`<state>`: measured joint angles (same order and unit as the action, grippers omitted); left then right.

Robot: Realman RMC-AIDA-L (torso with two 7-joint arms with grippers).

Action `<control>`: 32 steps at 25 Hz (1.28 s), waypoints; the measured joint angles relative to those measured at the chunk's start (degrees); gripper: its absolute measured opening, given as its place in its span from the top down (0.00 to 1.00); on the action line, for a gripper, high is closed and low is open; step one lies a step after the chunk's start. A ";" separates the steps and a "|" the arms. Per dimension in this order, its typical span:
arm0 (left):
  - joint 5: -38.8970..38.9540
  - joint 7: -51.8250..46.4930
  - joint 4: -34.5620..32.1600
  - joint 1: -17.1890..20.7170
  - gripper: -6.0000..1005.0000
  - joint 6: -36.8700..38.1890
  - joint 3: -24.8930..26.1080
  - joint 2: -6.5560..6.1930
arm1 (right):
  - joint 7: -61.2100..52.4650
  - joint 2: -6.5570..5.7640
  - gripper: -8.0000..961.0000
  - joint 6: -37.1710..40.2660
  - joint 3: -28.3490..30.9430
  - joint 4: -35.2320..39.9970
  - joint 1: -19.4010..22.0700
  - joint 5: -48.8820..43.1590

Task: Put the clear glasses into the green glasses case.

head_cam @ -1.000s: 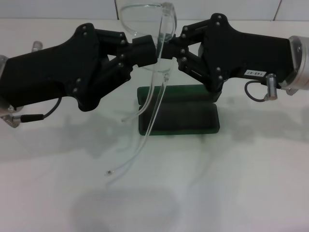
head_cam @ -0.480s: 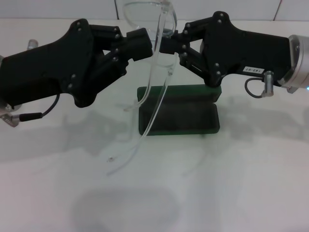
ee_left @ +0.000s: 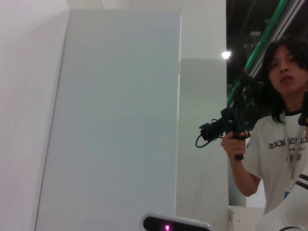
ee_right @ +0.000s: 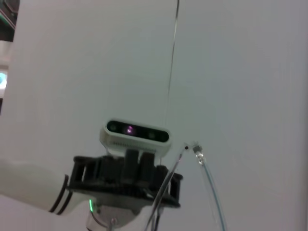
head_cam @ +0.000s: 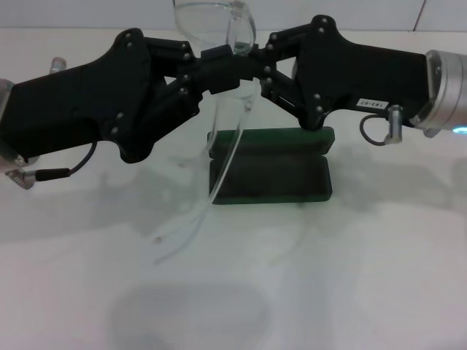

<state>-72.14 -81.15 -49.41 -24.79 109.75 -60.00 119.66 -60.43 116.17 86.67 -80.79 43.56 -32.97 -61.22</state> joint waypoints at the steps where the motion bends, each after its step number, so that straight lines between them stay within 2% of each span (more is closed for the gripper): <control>1: -0.01 0.03 0.01 0.00 0.95 0.00 -0.01 0.01 | 0.08 0.01 0.94 -0.02 -0.33 0.00 -0.14 0.31; 18: -0.08 0.70 0.63 0.27 0.95 -0.07 -0.03 0.04 | 0.49 0.02 0.94 0.72 -4.55 -0.06 -1.27 2.72; 32: 0.37 1.78 2.21 0.05 0.95 0.06 -0.02 0.04 | 1.47 0.02 0.94 1.00 -4.33 -0.44 -0.44 3.66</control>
<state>-71.77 -79.37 -47.20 -24.74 109.81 -60.02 119.70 -58.96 116.19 87.67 -85.12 43.12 -33.41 -57.56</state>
